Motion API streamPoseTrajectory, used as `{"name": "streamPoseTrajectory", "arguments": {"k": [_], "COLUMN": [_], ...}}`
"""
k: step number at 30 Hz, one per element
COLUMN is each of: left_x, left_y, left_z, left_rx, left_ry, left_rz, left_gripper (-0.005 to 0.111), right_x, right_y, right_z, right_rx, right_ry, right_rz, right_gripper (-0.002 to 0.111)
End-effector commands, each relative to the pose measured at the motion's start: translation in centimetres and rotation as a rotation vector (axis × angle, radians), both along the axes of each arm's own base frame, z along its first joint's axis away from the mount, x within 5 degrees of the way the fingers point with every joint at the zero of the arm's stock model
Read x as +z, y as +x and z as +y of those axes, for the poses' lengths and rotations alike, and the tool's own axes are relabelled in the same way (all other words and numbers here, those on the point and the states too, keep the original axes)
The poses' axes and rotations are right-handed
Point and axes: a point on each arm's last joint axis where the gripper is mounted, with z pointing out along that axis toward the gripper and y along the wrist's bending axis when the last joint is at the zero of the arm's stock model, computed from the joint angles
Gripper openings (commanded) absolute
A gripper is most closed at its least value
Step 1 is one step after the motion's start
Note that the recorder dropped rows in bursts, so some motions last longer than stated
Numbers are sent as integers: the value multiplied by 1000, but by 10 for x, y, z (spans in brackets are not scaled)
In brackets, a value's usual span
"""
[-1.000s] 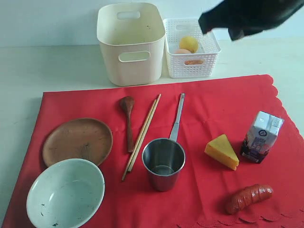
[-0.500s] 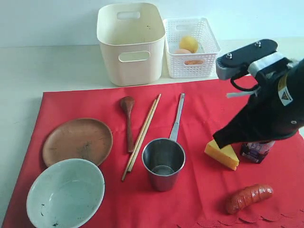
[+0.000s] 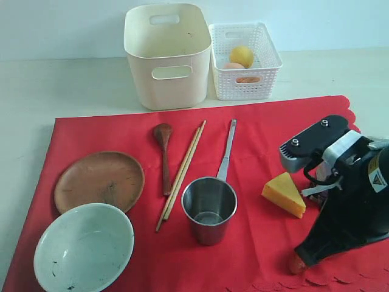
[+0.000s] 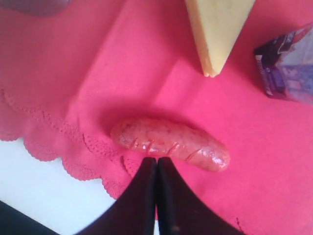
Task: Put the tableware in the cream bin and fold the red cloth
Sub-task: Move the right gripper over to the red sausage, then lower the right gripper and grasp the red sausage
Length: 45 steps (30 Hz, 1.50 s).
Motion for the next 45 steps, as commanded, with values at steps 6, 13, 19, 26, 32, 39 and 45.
{"name": "streamPoseTrajectory", "arguments": {"k": [6,13,19,26,32,39,45], "left_x": [2,2,2,2,2,2,2], "left_y": [0,0,0,0,0,0,0], "left_z": [0,0,0,0,0,0,0], "left_rx": [0,0,0,0,0,0,0], "left_ry": [-4,-4,-4,-4,-4,-4,-4], "left_rz": [-21,-21,-21,-21,-21,-21,-21], "left_gripper": [2,2,2,2,2,2,2], "right_x": [0,0,-7,-28,-55,-70,-70], "right_y": [3,2,6,10,20,27,27], "right_z": [-3,1,4,5,6,12,12], "right_rx": [144,282,407,556,622,637,634], "right_ry": [-49,-32,-59,-152,-244,-234,-234], "right_rz": [-66,-70,-78,22,86,62,62], "right_gripper": [34,60,64,64,64,60,32]}}
